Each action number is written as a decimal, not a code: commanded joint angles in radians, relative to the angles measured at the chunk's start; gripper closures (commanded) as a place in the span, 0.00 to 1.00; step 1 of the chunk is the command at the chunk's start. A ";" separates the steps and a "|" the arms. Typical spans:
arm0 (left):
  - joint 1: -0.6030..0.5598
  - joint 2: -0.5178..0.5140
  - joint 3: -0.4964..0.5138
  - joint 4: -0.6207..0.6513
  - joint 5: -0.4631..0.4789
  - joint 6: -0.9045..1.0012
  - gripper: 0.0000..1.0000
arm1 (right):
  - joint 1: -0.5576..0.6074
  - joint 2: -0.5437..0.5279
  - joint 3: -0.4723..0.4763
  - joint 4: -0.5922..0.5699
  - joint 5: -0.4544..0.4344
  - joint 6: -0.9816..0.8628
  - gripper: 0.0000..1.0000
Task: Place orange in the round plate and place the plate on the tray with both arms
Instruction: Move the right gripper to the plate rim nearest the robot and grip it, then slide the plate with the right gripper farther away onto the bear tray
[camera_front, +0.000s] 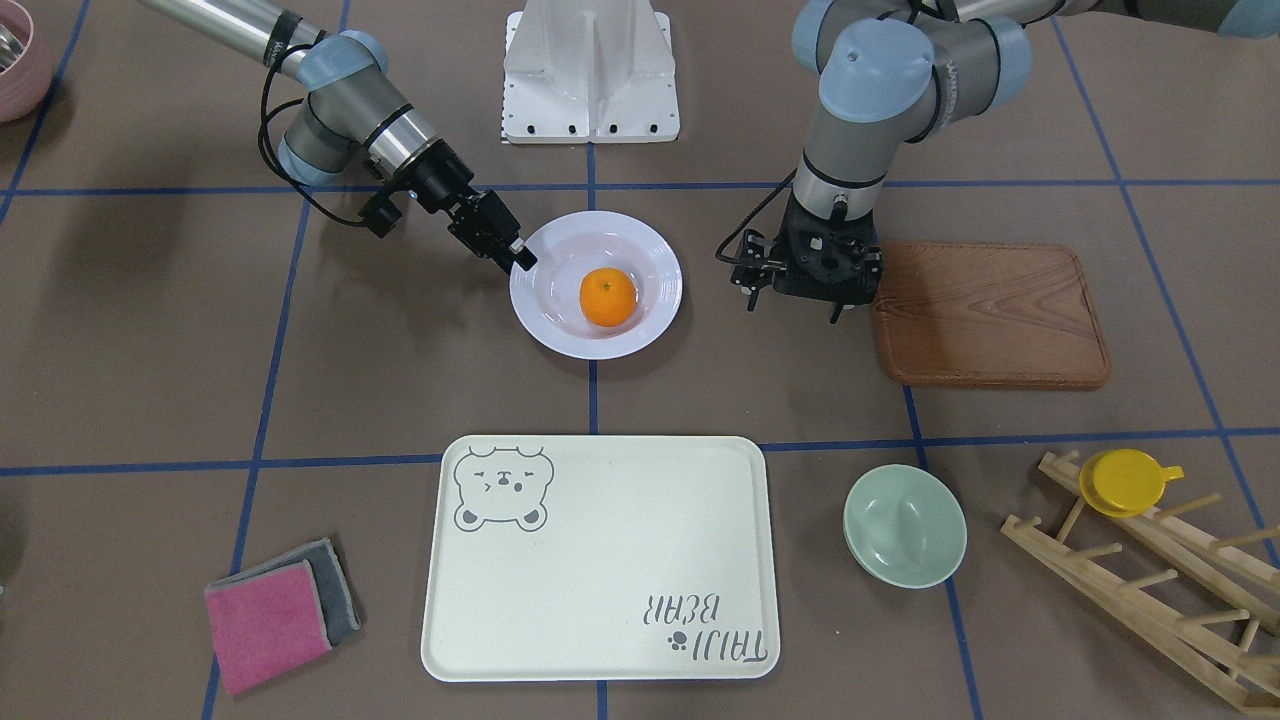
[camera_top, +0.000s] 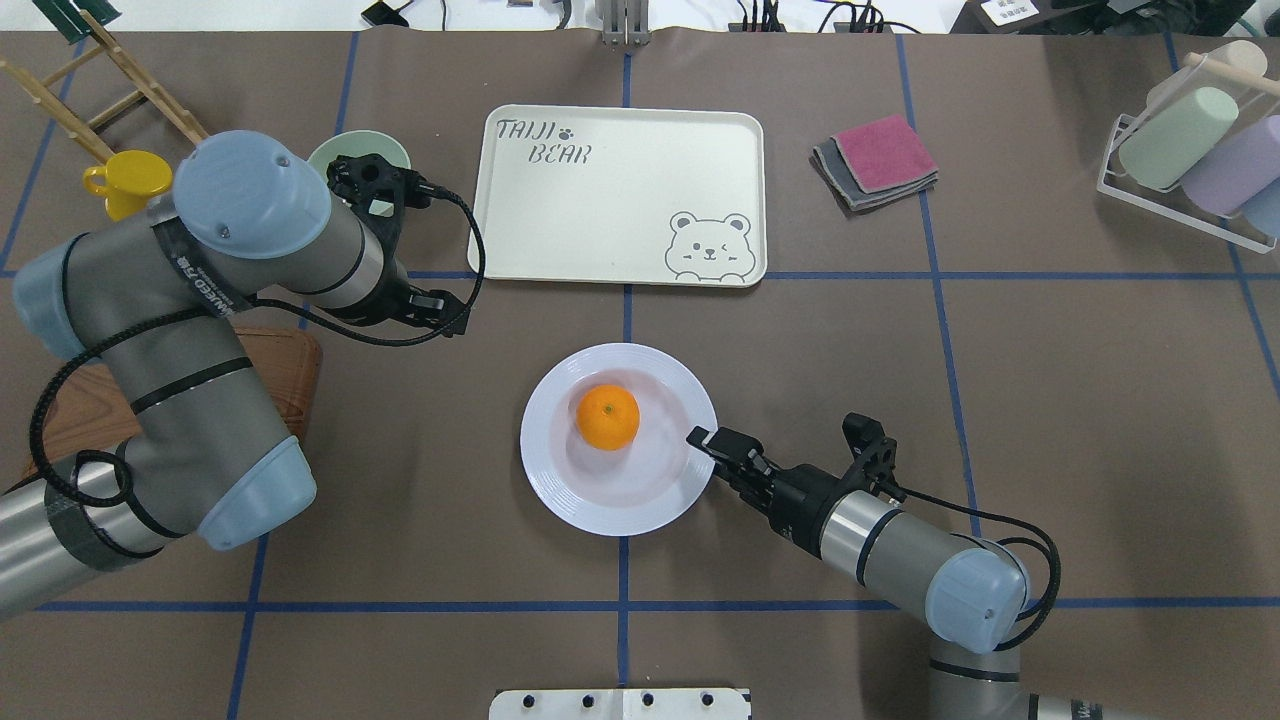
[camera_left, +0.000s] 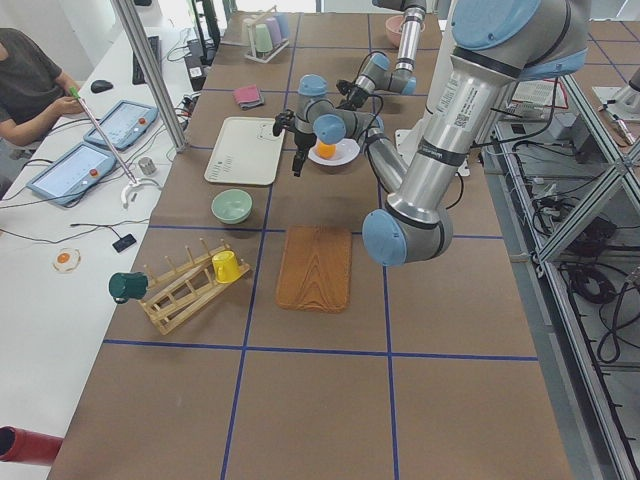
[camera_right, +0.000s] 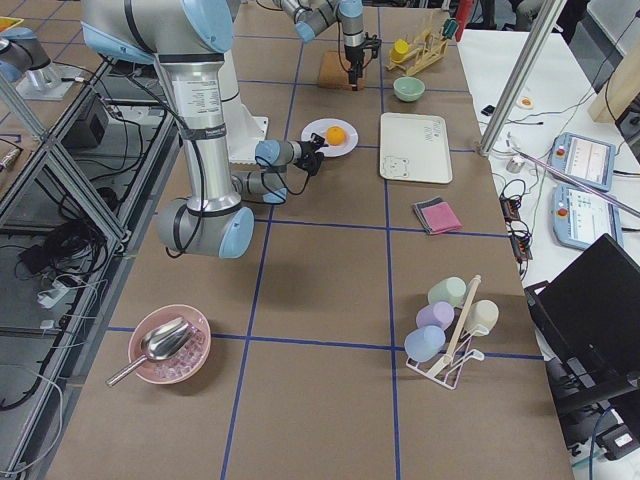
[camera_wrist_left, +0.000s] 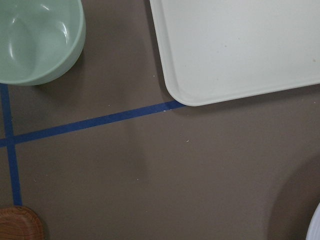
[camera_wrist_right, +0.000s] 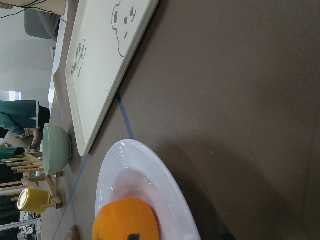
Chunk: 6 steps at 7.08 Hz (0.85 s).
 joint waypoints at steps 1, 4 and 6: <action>0.000 0.000 -0.001 0.000 0.000 0.000 0.00 | -0.007 0.005 -0.004 0.003 -0.012 0.008 0.75; 0.002 0.000 0.001 0.000 0.000 0.000 0.00 | -0.005 0.005 0.010 0.006 -0.014 0.008 1.00; 0.001 -0.001 -0.002 0.000 0.000 -0.002 0.00 | -0.004 0.005 0.030 0.007 -0.024 0.008 1.00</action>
